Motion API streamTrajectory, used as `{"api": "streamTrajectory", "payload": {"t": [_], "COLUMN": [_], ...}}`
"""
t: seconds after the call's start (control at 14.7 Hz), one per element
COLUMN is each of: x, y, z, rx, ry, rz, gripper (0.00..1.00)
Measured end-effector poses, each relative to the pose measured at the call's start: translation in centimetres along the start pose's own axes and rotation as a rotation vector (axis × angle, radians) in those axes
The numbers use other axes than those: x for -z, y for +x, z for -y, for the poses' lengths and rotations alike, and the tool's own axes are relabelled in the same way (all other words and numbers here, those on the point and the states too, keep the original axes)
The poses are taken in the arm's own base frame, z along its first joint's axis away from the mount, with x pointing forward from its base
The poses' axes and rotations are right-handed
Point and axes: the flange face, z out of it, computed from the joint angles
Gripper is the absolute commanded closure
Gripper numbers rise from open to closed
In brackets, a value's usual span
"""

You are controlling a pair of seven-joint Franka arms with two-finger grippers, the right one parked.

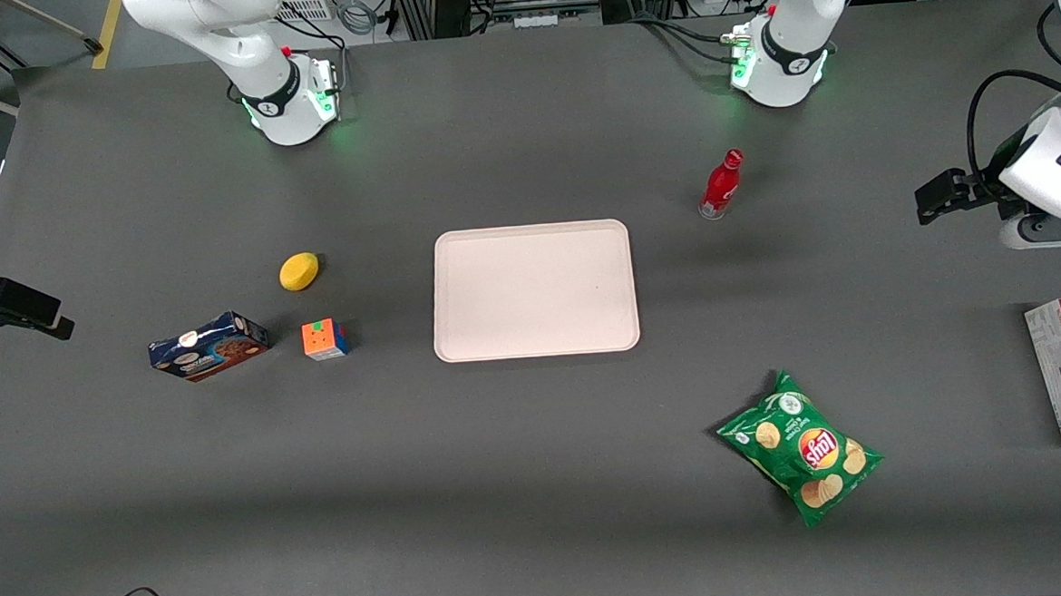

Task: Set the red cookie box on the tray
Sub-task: 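Move the left gripper toward the red plaid cookie box, then lower the open left gripper over the cookie box and close on it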

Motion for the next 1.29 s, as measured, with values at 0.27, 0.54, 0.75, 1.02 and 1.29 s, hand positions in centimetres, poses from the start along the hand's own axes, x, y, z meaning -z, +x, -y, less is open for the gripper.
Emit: {"api": "streamTrajectory", "payload": {"t": [0.27,0.54,0.75,1.02,1.29], "x": [-0.5,-1.3,-2.6,-6.3,-9.4], "y": [0.2,0.6,1.5,3.0,5.0], "z": [0.6,3.3,8.7,16.6,20.2], "rx": [0.007,-0.005,-0.106,-0.227,-0.323], "ry": [0.011,0.074,0.075,0.089,0.076], "rz": [0.010,0.027,0.003,-0.029,-0.032], "gripper": [0.00,0.00,0.00,0.00,0.00]}}
